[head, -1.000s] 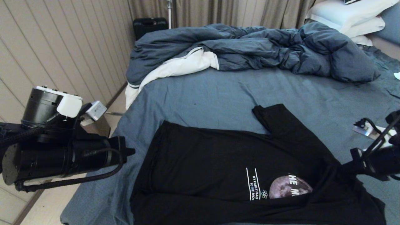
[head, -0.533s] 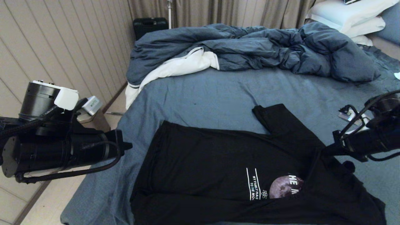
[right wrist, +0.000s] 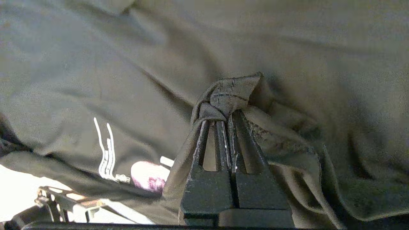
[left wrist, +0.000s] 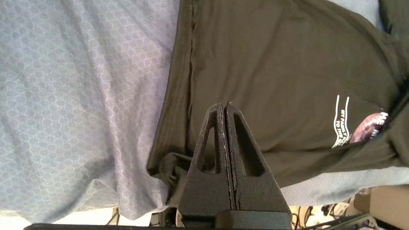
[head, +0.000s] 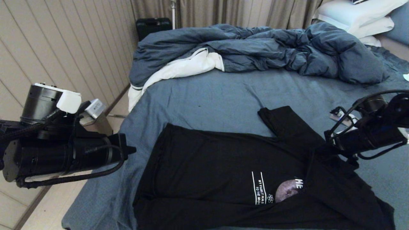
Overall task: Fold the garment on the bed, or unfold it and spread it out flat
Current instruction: Fold the black T-shirt
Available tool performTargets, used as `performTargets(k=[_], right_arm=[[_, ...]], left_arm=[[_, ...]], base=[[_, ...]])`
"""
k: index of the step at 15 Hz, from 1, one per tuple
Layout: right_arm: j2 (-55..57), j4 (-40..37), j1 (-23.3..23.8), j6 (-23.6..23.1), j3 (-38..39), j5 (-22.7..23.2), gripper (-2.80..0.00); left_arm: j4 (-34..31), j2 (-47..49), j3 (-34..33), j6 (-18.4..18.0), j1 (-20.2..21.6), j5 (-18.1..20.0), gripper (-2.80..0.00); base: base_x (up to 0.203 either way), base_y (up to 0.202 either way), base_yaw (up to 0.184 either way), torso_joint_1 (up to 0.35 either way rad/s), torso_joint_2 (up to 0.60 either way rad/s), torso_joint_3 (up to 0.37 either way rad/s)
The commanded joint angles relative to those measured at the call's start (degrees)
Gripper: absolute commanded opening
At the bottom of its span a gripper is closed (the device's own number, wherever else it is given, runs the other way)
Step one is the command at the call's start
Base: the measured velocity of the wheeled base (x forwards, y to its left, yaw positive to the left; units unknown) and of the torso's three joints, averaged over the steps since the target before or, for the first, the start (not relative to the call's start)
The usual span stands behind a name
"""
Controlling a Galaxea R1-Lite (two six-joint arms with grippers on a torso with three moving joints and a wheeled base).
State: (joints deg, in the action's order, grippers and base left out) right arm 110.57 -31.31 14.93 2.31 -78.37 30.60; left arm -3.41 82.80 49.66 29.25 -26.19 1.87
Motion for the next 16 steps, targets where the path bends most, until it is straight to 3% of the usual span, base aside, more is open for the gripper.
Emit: performTargets(k=[1,2,3,16], right_arm=[[0.9,-0.2,0.1,0.2,-0.6,-0.2,-2.80],[0.9,-0.2,0.2,0.2,-0.6,-0.9,-2.04],[0.8,-0.1,0.1,0.2,-0.3,-1.8,0.00],[-3.1,-0.2,-0.7,2.2,-2.3,-2.6,0.00]], left_arm=[[0.0,-0.2,0.0,0.2,0.0,0.0,-2.80],[0.0,-0.2,0.0,0.2,0.0,0.0,-2.80],[0.0,-0.1,0.0,0.2,0.0,0.2,-2.80],[-0.1,-0.3,0.9,0.1,0.0,0.2,-2.80]], base=[[0.000,0.000,0.000,0.000,0.00,0.000],[0.000,0.000,0.000,0.000,0.00,0.000],[0.000,0.000,0.000,0.000,0.00,0.000],[0.000,0.000,0.000,0.000,0.00,0.000]])
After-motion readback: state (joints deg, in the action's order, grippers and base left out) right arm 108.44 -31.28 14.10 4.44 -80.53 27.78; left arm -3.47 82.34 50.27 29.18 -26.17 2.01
